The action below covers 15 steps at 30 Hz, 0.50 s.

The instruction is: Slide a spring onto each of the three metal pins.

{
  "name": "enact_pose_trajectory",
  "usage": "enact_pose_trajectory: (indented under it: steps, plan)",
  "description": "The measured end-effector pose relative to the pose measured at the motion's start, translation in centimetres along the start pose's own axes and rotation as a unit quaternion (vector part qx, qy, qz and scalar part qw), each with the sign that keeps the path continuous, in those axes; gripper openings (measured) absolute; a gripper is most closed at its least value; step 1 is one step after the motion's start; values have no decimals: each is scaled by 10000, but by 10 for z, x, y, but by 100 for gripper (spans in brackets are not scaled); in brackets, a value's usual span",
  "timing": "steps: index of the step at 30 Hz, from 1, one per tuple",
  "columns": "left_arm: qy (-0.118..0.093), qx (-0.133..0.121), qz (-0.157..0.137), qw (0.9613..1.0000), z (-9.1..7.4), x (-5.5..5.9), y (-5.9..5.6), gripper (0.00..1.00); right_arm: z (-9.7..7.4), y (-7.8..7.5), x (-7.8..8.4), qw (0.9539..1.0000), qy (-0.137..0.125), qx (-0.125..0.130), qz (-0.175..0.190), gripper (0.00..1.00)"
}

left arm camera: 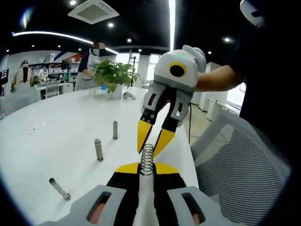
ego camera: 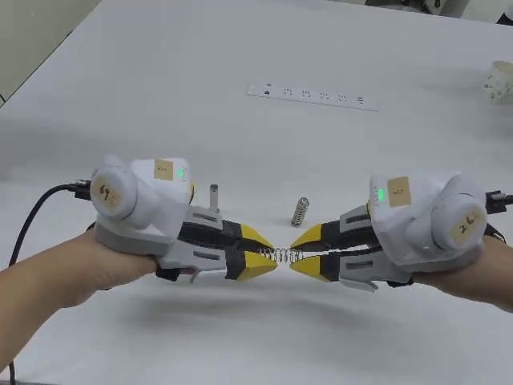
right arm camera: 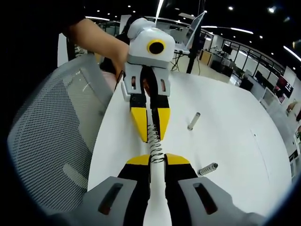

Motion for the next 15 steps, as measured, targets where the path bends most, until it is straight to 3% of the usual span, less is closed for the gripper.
enact_pose_trajectory:
  steps: [10, 15]
  plan:
    - [55, -22, -16, 10000, 2, 3, 2, 2, -8, 2, -18, 9998, -41, -161, -143, 7]
    - [106, -31, 73, 9999, 3, 5, 0, 2, -7, 5, -27, 9993, -253, -233, -137, 7]
Point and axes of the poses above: the centre of the closed fingertips' face, and the gripper's own axes: z roughly forward along the fingers, y roughly to its left, x roughly out of its underside, the point moved 6 cm from there along -z, roughly backward along the fingers, and after that the axes turned 13 degrees about -x, right-handed, at the moved point
